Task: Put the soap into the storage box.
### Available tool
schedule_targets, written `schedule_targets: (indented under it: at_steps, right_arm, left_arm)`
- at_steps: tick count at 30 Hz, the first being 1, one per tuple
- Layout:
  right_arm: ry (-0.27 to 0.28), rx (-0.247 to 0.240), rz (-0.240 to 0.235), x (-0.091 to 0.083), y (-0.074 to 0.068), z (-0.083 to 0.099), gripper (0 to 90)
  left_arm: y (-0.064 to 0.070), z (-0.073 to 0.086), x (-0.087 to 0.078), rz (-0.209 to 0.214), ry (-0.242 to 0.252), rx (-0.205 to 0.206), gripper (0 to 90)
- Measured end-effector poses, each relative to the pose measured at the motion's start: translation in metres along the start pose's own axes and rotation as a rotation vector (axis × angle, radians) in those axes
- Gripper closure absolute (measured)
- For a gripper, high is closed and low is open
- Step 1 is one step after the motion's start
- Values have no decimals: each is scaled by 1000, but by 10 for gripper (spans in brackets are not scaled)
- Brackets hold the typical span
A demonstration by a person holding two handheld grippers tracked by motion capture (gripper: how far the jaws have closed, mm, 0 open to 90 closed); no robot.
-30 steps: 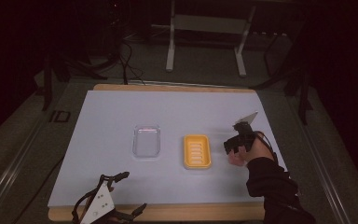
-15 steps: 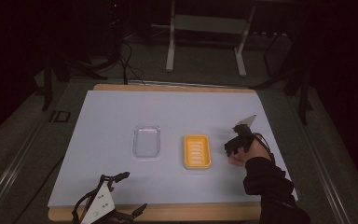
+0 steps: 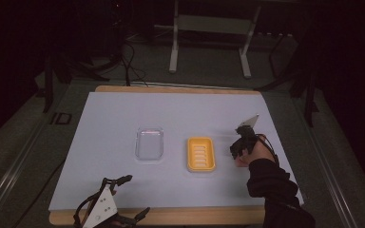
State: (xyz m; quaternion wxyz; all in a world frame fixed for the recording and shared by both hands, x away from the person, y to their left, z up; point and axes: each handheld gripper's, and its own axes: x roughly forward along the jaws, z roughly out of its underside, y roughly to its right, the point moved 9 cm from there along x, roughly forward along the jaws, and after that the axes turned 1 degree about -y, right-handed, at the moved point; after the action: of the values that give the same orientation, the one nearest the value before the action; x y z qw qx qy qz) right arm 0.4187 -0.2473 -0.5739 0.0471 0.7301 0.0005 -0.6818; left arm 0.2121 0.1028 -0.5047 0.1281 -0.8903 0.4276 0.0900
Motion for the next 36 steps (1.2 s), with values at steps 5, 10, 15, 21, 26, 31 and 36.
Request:
schedule_targets:
  at_steps: [5,10,15,21,26,31,36]
  right_arm:
    - [7,-3,-4,-6,1,-2,372]
    - [11,-9,1,-15,-1,-2,372]
    - [10,-19,-4,-25,-7,-2,373]
    - [51,-49,-31,-47,-20,-5,373]
    - [79,-69,-45,-65,-32,-10,373]
    - [102,-75,-57,-76,-42,-13,374]
    - [128,-95,-95,-89,-62,-14,374]
  left_arm:
    - [0,0,0,0,-1,1,17]
    - [0,0,0,-2,0,1,17]
    - [0,0,0,-1,2,2,17]
    - [0,-1,0,-1,5,1,17]
    - [0,-1,-1,-3,5,1,17]
    - [0,-1,0,-3,4,2,17]
    - [0,-1,0,-3,6,0,17]
